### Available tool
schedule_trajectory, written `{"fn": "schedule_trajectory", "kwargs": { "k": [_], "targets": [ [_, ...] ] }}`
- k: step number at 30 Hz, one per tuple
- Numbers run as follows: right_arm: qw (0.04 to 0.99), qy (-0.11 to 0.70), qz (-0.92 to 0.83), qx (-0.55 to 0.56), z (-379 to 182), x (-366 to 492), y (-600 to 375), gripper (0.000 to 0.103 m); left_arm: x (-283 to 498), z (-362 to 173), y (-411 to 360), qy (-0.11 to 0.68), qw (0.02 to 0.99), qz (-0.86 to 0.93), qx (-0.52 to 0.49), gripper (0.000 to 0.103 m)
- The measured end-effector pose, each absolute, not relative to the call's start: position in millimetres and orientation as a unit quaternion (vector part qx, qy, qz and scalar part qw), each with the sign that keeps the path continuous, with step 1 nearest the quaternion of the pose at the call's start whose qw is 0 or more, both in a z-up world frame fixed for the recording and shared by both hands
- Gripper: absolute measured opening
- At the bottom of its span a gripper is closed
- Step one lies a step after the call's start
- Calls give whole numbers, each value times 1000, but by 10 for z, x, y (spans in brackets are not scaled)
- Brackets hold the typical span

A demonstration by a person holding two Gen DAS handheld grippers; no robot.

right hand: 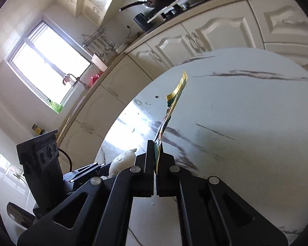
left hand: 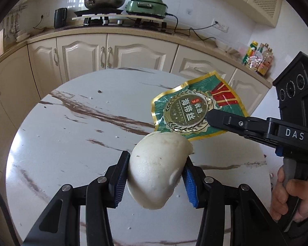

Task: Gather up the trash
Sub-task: 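Lift the bun and packet off the table and turn toward the blue bucket, then hold both items over the blue bucket and open both grippers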

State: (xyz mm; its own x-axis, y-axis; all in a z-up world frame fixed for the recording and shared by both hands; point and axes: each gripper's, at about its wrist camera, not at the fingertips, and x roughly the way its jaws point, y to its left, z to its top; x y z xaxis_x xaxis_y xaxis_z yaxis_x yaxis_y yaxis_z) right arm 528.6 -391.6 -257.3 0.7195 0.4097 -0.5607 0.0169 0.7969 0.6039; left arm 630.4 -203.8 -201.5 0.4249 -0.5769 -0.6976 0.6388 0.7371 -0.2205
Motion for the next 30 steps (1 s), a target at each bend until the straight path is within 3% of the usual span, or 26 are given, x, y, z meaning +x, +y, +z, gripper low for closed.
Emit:
{"fn": "schedule_trajectory", "kwargs": {
  "k": [8,15,24,30],
  "targets": [
    [881,332,174,288,-2063,5059,-3231,2,5655,-1528,-892,342,881,-329,2,45],
    [866,340,264,254,-1896,5042,-1975,2,5014,-1464,506,329,914,-235,-16,45],
    [816,396,353,231,-2419,5204,-222,2,4359,-1766,2162,349,931,-100,-45,45],
    [784,451,369,212,-3074,5400,677,2,4235,-2239,2708,387,917,-58,-72,45]
  ]
}}
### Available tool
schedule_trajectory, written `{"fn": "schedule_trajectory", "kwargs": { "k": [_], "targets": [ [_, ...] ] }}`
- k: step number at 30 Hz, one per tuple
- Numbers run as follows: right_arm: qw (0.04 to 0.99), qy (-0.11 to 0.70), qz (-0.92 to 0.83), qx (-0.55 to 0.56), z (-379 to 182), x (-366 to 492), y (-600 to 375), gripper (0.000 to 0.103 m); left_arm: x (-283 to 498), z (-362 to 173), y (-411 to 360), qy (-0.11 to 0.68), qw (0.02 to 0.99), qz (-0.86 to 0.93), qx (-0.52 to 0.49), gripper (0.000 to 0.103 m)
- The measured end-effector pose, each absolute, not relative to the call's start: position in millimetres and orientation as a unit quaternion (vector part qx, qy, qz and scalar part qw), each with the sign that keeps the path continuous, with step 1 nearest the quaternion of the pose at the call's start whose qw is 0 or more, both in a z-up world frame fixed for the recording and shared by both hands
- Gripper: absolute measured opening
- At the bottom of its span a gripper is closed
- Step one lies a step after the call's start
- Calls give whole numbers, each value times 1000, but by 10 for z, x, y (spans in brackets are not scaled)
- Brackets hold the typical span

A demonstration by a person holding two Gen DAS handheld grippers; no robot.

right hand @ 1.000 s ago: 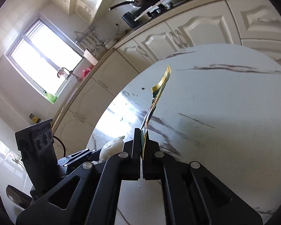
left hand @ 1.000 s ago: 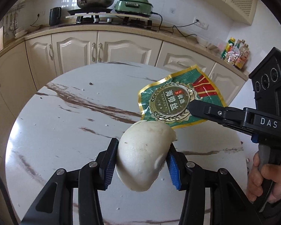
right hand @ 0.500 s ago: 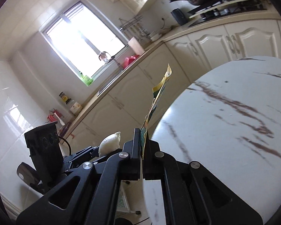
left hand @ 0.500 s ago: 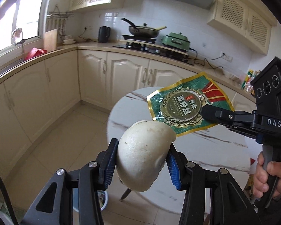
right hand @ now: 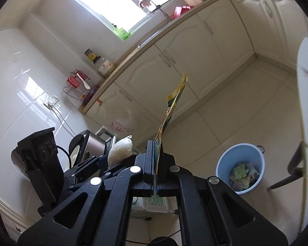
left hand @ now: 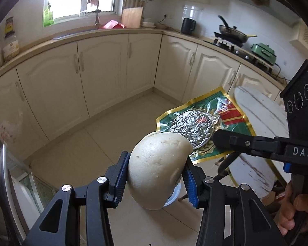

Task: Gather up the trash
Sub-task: 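Hold both items over the blue bucket and open both grippers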

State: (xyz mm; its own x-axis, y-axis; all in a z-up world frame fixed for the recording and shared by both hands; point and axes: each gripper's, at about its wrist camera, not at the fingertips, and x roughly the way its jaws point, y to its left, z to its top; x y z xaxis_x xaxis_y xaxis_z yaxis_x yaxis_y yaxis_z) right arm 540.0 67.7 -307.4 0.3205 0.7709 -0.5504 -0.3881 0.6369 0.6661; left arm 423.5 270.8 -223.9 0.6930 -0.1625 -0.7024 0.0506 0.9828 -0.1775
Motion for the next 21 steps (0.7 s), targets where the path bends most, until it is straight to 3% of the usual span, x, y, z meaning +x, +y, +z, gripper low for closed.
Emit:
{"fn": "schedule_trajectory", "kwargs": {
  "k": [8,15,21],
  "targets": [
    [751,538,333,188,-4273,5780,1186,3,4897,-3226,3156,474,874,-53,-97,45],
    [740,600,246,178,-5273,6212,812,3,5690,-4067,3102,543,826,-82,-122,45],
    [733,623,208,179,-5784,6404,591,3,6151,-4519,3112,572,806,-88,-124,46]
  ]
}}
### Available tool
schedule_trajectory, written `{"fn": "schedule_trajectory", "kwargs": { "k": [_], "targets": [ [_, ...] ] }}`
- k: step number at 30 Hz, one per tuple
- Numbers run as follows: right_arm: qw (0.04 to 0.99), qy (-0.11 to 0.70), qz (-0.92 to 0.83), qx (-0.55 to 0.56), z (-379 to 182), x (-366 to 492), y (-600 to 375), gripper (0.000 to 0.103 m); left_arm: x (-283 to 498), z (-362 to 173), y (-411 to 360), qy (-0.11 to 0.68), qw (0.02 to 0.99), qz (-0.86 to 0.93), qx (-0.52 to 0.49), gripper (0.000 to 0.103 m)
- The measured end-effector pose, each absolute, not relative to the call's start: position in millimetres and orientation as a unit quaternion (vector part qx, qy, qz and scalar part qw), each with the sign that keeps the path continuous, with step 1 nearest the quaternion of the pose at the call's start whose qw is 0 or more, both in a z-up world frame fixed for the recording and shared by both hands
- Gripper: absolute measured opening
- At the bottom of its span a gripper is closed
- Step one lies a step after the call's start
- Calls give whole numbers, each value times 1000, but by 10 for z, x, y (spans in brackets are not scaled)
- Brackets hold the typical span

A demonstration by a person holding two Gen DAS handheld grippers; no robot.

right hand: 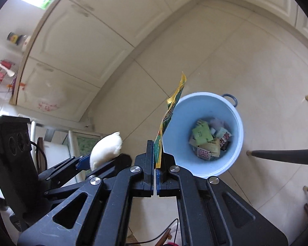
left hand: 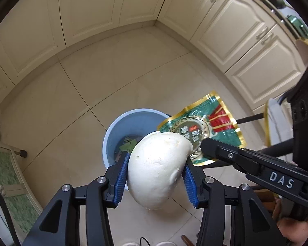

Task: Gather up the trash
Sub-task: 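Hold both items over the blue bucket and open both grippers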

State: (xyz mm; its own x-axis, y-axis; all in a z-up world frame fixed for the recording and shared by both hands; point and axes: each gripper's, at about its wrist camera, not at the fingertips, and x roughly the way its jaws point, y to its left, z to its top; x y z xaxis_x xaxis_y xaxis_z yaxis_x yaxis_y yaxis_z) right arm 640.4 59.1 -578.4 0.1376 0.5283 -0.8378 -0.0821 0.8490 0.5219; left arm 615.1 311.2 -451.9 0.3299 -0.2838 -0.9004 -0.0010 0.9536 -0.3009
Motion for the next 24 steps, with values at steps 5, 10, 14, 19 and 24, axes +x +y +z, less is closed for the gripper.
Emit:
{"fn": "schedule_trajectory", "kwargs": {
  "k": [5,10,14,19,24],
  "targets": [
    [730,628,189,193,-5973,6473,465,15,6361,-4684,3202,587,795,-69,-138,50],
    [731,628,180,199,-5987,6472,379,36,6221,-4707,3390,595,787,-45,-156,72],
    [737,625,175,188,-5878,6418,369,47,6108,-4538,3405,592,790,-42,-154,73],
    [757,610,181,147,-5514,6268,472,57,5768,-4119,3329,558,819,-14,-131,73],
    [778,586,200,104,-4936,6048,702,61,5208,-3474,3574,511,851,29,-115,78]
  ]
}}
